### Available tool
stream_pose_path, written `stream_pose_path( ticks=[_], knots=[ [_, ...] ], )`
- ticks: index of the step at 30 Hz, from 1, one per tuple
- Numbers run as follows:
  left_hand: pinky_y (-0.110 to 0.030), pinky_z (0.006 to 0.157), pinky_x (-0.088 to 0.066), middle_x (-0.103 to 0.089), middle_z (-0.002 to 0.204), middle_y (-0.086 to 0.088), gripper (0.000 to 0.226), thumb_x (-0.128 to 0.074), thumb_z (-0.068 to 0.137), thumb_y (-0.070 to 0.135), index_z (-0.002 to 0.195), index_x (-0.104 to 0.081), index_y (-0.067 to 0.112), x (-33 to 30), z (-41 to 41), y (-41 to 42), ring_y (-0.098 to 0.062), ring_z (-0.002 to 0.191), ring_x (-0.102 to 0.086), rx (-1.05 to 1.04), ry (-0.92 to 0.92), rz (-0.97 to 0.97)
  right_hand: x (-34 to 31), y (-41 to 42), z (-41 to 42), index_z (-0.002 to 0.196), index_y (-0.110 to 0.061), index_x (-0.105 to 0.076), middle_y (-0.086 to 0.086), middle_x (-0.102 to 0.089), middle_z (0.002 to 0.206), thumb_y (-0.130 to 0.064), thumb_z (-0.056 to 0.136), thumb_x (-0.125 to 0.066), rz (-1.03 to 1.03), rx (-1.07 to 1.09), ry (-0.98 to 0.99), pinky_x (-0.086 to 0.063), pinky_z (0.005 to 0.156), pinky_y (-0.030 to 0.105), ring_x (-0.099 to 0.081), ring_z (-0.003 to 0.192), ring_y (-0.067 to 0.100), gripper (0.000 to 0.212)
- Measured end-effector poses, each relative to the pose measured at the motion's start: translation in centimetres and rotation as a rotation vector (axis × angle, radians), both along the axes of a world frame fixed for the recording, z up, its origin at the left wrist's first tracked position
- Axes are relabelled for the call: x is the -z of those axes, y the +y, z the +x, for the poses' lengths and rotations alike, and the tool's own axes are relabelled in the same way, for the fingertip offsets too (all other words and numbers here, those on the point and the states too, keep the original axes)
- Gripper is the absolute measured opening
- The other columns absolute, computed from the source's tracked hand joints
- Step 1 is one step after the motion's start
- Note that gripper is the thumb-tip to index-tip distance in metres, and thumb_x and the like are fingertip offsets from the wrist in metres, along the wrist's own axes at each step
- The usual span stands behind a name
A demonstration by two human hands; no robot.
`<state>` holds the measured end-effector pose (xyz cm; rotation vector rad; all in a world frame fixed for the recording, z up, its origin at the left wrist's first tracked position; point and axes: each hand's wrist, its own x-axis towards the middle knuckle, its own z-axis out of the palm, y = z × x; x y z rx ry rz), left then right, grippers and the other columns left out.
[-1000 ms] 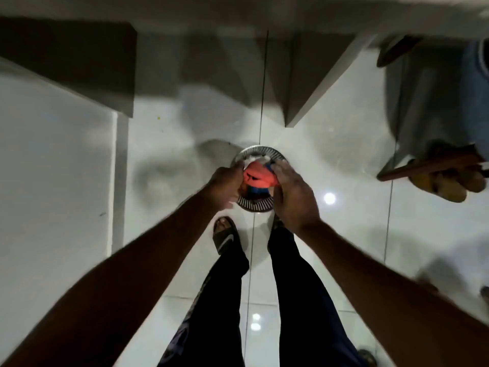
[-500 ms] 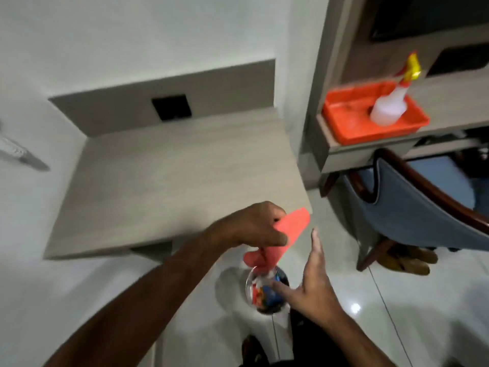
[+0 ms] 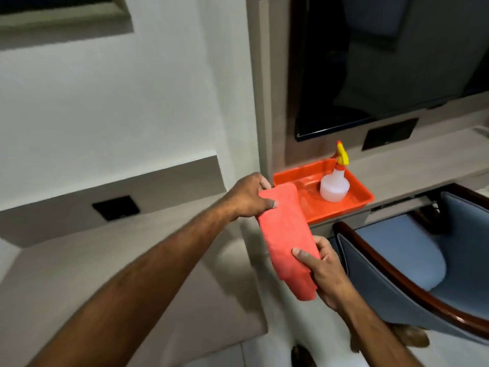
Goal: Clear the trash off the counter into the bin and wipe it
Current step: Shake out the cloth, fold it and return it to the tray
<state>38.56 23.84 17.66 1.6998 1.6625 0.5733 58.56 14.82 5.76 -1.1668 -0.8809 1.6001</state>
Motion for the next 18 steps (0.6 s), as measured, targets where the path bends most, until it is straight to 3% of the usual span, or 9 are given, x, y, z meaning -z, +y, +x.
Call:
stream_pose_path(
  ticks=[4,7,10,13,16,18],
  knots=[
    [-0.025,0.068,-0.045,-0.065,0.086,0.001,0.026,-0.075,0.073,0.021,0.089,-0.055,0.021,5.5,3.2,8.7,-0.021,0.077,-0.062,-0.081,0.101,0.115,2.2,9.0,2.7,0.104,-0.022,-0.043,0.001,-0.057,0.089,-0.003,0.077,-0.08,0.036,0.16,-0.236,-0.053,0.058,0.031,-0.059,0.073,0.014,0.05],
    [-0.024,0.08,-0.05,-0.074,0.094,-0.007,0.016,-0.067,0.075,0.01,0.09,-0.068,0.015,8.8,4.7,14.5,-0.026,0.089,-0.068,-0.108,0.104,0.133,4.1,15.8,4.4,0.09,-0.021,-0.051,0.001,-0.06,0.091,0.0,0.077,-0.077,0.128,0.152,-0.422,-0.051,0.074,0.041,-0.057,0.083,0.021,0.036],
    [-0.007,0.083,-0.036,-0.077,0.107,-0.01,0.023,-0.065,0.081,0.005,0.1,-0.077,0.007,11.5,5.6,19.1,-0.024,0.104,-0.07,-0.139,0.135,0.171,6.3,21.3,4.6,0.085,-0.018,-0.064,-0.006,-0.068,0.088,-0.011,0.079,-0.075,0.102,0.091,-0.603,-0.051,0.083,0.04,-0.064,0.087,0.021,0.015],
    [-0.017,0.092,-0.043,-0.071,0.122,-0.012,0.036,-0.066,0.084,0.011,0.119,-0.069,0.004,13.9,6.2,22.0,-0.025,0.111,-0.067,-0.076,0.205,0.071,8.2,25.3,3.9,0.099,-0.016,-0.071,0.0,-0.072,0.101,-0.019,0.079,-0.075,0.043,-0.023,-0.792,-0.044,0.081,0.024,-0.066,0.094,0.021,0.02],
    [-0.026,0.093,-0.047,-0.064,0.127,-0.015,0.04,-0.065,0.084,0.011,0.123,-0.064,0.001,15.7,7.1,22.2,-0.03,0.118,-0.061,0.049,0.325,-0.01,9.4,27.0,2.7,0.101,-0.006,-0.073,0.012,-0.074,0.105,-0.02,0.083,-0.07,0.045,-0.209,-0.98,-0.047,0.077,0.026,-0.068,0.097,0.029,0.023],
    [-0.033,0.108,-0.041,-0.054,0.139,-0.017,0.048,-0.064,0.087,0.014,0.133,-0.056,0.001,15.8,7.6,21.0,-0.03,0.131,-0.05,0.092,0.372,0.031,9.7,27.2,2.3,0.089,-0.003,-0.074,0.015,-0.076,0.093,-0.021,0.085,-0.065,0.051,-0.312,-1.083,-0.048,0.068,0.029,-0.071,0.088,0.03,0.021]
  ],
)
